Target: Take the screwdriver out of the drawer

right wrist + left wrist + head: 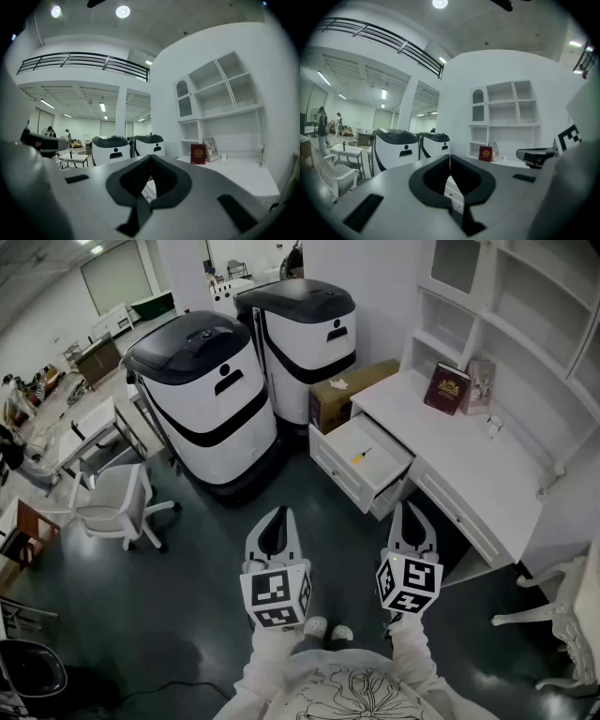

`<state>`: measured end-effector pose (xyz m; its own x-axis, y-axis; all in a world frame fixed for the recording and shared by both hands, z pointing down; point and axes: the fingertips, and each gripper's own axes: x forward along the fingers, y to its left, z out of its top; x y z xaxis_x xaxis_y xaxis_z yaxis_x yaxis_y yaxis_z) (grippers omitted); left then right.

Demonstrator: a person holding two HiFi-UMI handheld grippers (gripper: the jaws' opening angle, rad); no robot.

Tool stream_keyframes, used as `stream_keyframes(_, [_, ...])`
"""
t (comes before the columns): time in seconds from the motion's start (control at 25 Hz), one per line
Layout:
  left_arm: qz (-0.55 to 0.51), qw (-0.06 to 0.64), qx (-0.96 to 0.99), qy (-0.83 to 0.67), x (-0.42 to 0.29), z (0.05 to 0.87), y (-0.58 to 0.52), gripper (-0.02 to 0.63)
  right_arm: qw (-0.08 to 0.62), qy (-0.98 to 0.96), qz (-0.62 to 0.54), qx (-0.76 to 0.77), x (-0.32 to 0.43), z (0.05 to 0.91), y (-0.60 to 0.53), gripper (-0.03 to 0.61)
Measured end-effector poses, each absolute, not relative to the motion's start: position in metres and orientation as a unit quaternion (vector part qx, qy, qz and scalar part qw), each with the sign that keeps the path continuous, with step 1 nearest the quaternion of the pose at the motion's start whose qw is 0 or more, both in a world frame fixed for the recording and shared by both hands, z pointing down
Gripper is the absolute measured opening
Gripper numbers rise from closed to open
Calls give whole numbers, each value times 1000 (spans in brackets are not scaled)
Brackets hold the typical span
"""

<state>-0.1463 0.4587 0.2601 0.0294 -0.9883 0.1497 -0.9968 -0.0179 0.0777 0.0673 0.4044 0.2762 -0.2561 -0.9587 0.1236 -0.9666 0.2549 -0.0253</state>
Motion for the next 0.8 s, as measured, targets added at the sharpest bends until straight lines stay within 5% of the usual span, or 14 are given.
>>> stream_keyframes(0.8, [27,86,721,-687,-169,267,441,11,39,-791,60,607,40,288,392,3])
